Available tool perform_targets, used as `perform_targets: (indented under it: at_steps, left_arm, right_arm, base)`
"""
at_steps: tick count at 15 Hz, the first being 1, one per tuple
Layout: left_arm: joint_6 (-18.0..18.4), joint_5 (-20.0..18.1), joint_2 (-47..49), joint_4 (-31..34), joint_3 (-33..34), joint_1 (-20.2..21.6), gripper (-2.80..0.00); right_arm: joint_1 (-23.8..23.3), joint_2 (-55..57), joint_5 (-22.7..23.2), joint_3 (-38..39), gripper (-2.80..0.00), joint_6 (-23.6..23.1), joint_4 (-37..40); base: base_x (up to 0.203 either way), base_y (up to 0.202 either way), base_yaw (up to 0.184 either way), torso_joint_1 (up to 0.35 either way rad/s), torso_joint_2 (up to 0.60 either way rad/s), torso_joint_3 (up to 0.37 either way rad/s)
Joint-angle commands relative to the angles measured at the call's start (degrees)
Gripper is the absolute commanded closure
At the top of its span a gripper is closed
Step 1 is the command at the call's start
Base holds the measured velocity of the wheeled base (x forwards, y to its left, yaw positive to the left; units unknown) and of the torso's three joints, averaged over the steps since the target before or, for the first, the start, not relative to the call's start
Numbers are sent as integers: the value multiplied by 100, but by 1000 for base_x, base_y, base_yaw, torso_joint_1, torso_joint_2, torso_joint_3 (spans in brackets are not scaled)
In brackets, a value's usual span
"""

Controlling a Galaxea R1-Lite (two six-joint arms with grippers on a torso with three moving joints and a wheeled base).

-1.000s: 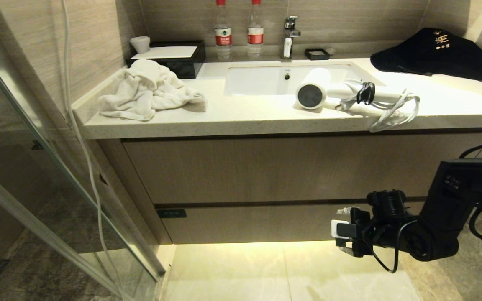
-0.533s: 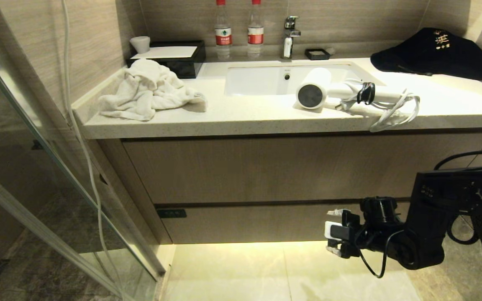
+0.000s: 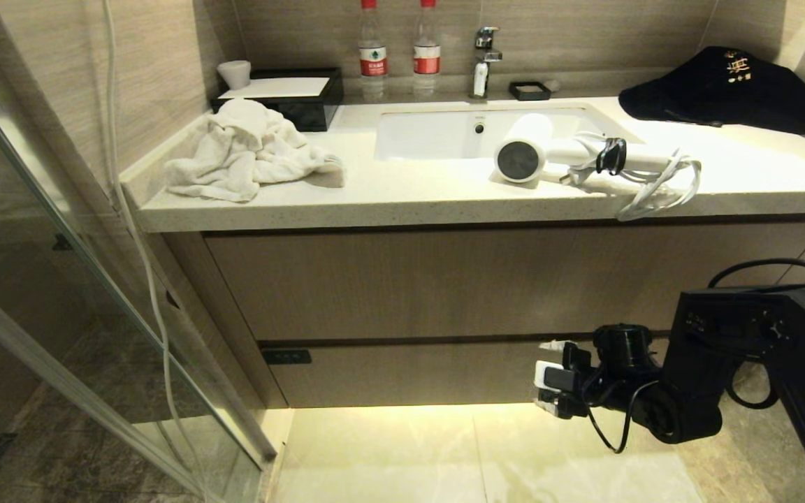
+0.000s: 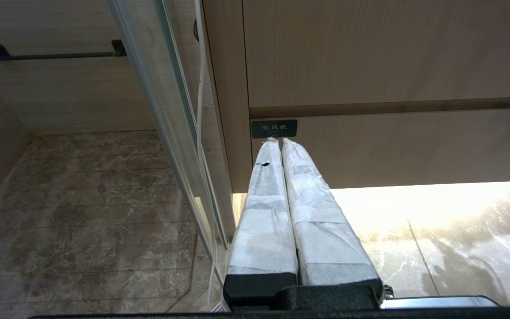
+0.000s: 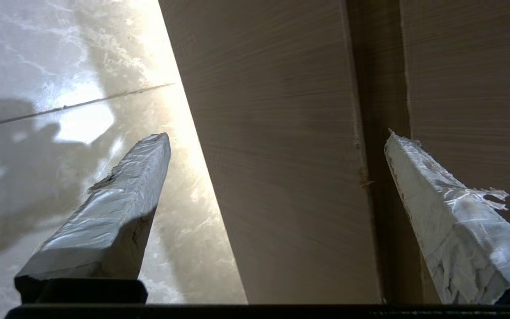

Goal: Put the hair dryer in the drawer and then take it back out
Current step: Pull open the drawer

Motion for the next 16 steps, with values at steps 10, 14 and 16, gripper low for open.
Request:
perform_targets:
  at_steps: [10,14,16]
  left_arm:
    - [-1,0,8,0,2,0,0]
    - [-1,0,8,0,9,0,0]
    - [-1,0,9,0,9,0,0]
  right_arm:
    - [105,178,4,-392,-280,119,31]
    - [221,188,-32,-544,-280,597,96]
    - [238,156,-28,-479,-280,647,247]
  base:
    - [0,0,0,0,0,0]
    - [0,0,0,0,0,0]
    - [0,0,0,0,0,0]
